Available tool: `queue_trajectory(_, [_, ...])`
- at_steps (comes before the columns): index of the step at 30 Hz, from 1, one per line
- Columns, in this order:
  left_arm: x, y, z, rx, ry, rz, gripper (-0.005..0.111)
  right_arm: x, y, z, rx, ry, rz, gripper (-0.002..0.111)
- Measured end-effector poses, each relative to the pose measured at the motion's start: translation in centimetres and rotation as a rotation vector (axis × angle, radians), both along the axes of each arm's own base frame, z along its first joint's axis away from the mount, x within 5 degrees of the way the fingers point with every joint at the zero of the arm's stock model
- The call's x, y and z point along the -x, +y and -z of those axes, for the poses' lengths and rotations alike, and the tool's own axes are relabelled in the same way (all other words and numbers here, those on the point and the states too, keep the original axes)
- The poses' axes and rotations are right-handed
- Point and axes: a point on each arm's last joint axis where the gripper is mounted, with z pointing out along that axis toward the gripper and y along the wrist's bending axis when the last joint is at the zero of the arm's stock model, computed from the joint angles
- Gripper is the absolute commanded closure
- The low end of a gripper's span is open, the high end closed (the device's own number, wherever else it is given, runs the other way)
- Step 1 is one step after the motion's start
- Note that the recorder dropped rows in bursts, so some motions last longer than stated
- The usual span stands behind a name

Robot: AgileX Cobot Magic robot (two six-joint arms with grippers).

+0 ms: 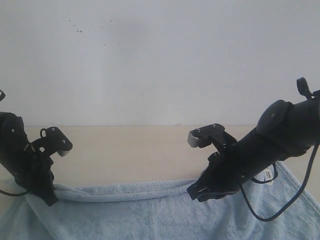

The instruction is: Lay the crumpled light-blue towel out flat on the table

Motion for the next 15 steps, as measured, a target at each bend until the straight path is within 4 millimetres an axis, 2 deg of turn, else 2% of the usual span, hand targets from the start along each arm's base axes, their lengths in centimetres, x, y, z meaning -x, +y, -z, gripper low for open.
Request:
queue_trajectory(7, [-1.5,-0.2,-3.5,0.040,-0.141,-0.042,0.103,0.0,0.0,0.0,-0.003,0.000,0.001,0.108])
queue_trajectory(13, [-2.2,-0.3,-4.4,0.049,-0.183,-0.045,0.102,0.0,0.0,0.0,-0.005,0.001,0.003,0.108])
queue_trajectory(15, [-2.2,-0.3,-4.5,0.044,-0.160,-0.046,0.093,0.0,0.0,0.0,-0.005,0.001,0.003,0.108])
